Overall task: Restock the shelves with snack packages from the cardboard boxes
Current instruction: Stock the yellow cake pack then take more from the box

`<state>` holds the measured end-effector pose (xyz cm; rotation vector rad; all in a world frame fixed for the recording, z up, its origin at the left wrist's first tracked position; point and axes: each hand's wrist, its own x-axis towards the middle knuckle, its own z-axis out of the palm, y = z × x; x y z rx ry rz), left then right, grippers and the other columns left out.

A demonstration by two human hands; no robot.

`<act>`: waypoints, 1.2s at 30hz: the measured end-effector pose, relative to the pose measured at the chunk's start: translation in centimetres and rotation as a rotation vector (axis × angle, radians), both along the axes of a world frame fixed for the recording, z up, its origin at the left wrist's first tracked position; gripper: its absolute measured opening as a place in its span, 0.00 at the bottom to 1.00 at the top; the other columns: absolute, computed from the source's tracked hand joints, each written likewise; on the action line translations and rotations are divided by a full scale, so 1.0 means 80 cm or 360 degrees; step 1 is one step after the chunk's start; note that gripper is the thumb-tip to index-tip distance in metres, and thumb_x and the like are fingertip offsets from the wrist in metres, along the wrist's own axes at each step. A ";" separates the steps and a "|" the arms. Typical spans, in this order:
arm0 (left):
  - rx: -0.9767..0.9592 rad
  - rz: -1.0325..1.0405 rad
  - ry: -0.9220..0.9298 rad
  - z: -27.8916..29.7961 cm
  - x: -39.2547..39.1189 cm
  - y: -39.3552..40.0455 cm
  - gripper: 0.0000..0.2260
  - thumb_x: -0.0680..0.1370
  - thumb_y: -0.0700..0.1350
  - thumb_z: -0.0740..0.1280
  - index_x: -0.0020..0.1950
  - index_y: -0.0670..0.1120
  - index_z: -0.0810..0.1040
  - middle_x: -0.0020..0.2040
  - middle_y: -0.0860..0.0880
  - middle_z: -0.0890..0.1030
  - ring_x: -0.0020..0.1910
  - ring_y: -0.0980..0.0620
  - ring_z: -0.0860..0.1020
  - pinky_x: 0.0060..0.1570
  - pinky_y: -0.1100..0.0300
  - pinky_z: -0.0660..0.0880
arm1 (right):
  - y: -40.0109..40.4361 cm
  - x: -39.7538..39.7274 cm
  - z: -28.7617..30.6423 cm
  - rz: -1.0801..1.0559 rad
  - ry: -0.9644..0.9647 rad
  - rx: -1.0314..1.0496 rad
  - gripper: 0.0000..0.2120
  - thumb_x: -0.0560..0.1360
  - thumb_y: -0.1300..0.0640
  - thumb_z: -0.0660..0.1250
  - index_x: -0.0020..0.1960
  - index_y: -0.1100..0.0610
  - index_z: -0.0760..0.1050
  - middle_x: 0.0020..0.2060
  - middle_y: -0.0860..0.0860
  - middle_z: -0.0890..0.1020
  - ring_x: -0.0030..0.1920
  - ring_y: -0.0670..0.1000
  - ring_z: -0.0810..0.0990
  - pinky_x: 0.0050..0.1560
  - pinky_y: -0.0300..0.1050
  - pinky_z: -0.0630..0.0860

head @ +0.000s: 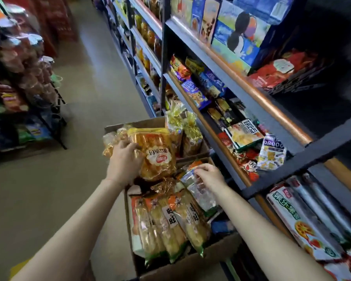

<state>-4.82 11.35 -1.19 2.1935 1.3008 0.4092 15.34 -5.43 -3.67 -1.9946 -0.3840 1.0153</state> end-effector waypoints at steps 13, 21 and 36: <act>0.0206 -0.0670 0.0685 -0.093 0.058 0.155 0.37 0.76 0.70 0.62 0.81 0.58 0.55 0.79 0.43 0.60 0.77 0.41 0.59 0.67 0.44 0.72 | 0.288 0.058 -0.068 -0.0313 -0.0394 -0.0387 0.33 0.74 0.51 0.72 0.72 0.58 0.61 0.67 0.54 0.70 0.63 0.55 0.72 0.64 0.51 0.72; 0.0364 -0.0658 0.0475 -0.131 0.045 0.165 0.36 0.74 0.68 0.65 0.78 0.53 0.66 0.74 0.39 0.70 0.72 0.36 0.68 0.58 0.39 0.76 | 0.341 0.078 -0.146 -0.0594 -0.0347 -0.0506 0.34 0.68 0.46 0.78 0.67 0.54 0.66 0.67 0.54 0.73 0.63 0.58 0.76 0.62 0.59 0.77; -0.0023 -0.0451 -0.0125 -0.060 0.067 0.151 0.44 0.74 0.68 0.67 0.83 0.52 0.52 0.79 0.43 0.62 0.79 0.43 0.58 0.77 0.38 0.54 | 0.195 0.014 0.086 -0.0623 -0.0782 0.0538 0.24 0.70 0.44 0.74 0.63 0.39 0.71 0.59 0.42 0.79 0.59 0.46 0.79 0.63 0.49 0.76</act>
